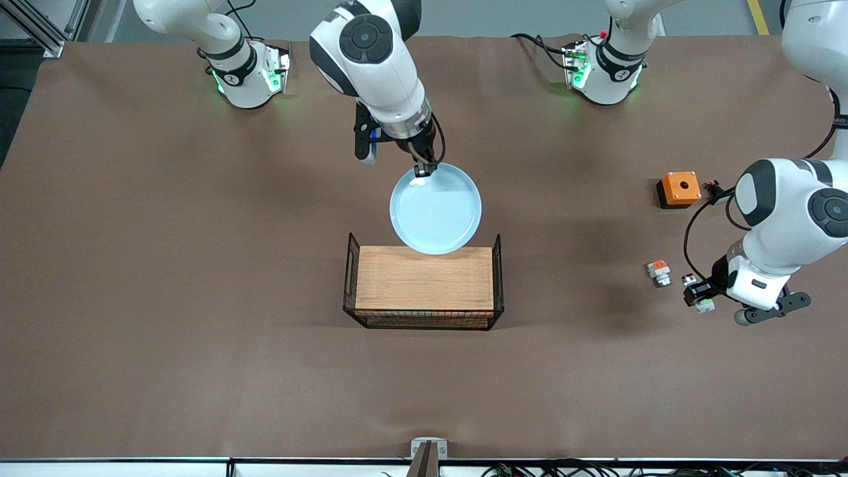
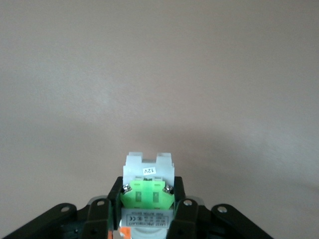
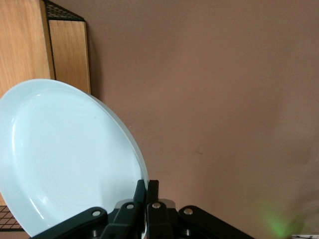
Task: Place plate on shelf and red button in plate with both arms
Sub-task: 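Lower the plate onto the tray while the left gripper carries the switch over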
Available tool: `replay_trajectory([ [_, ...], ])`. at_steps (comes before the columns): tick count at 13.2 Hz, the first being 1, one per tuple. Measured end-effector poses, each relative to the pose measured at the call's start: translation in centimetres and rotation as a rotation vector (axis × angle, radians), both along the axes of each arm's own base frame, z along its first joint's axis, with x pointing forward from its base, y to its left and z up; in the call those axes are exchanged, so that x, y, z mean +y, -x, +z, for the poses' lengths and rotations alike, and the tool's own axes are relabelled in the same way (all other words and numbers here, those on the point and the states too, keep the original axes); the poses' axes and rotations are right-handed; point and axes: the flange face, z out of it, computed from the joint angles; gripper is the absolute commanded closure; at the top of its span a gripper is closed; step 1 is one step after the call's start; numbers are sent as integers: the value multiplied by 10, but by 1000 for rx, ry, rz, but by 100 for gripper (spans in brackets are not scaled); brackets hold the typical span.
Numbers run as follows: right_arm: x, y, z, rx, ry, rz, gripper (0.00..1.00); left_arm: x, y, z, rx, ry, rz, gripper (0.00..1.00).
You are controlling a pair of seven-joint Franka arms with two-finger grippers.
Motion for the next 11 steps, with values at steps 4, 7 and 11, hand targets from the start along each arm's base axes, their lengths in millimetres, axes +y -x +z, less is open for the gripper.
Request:
replay_trajectory([
  [4, -22, -42, -13, -6, 9, -37, 97, -39, -1, 51, 32, -8, -23, 100],
  [7, -35, -60, -35, 2, 29, -7, 97, -95, 2, 81, 26, 35, 15, 100],
  [11, -25, -72, -64, 14, 45, 13, 96, -177, 15, 108, 1, 111, 65, 100],
])
